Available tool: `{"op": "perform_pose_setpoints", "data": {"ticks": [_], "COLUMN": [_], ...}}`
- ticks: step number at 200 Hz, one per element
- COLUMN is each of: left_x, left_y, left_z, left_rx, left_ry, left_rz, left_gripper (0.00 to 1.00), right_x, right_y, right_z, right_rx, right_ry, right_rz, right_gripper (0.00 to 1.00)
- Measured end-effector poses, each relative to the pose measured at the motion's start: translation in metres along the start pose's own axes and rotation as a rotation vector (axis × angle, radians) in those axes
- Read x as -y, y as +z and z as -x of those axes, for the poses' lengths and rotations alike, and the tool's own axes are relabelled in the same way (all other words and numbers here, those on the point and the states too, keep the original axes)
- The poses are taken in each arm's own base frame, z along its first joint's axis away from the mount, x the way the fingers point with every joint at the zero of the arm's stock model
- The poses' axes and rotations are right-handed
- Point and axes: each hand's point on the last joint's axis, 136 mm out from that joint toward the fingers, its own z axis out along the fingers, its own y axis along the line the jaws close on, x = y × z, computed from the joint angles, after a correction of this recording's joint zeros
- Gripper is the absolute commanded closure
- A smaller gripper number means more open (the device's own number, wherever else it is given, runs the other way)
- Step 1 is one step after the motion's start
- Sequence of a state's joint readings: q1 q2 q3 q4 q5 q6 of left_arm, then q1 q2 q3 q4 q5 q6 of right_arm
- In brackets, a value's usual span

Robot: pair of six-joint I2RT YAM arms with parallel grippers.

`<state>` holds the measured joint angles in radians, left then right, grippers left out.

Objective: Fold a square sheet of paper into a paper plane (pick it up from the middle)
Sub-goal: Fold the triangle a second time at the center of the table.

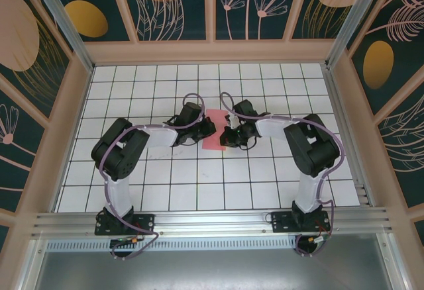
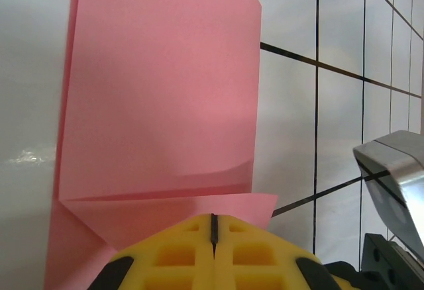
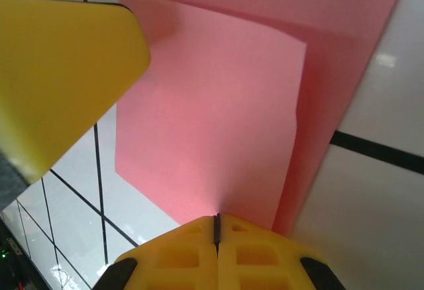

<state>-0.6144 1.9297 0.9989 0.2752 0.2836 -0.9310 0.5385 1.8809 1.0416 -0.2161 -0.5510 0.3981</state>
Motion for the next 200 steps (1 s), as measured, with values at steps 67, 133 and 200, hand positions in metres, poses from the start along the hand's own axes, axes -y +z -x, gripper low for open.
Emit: {"op": "perform_pose_setpoints", "data": {"ticks": [67,133,200], "left_x": [-0.019,-0.022,-0.02], "left_y": [0.01,0.01,0.01], "left_z": [-0.007,-0.006,-0.004], "left_rx": [-0.031,-0.018,-0.022], "left_ry": [-0.027,-0.03,-0.035], "left_rz": [0.069,0.105,0.111], "left_gripper": [0.96,0.98,0.92], "right_x": [0.003,0.007,0.019], "right_y": [0.004,-0.001,-0.031], "right_z": [0.0,-0.011,-0.017], "right_rx": [-0.006,0.005,0.064], "right_ry": [-0.002,-0.023,0.032], "right_rz": [-0.007,-0.007,-0.026], "right_gripper": [0.95,0.95,0.89]}}
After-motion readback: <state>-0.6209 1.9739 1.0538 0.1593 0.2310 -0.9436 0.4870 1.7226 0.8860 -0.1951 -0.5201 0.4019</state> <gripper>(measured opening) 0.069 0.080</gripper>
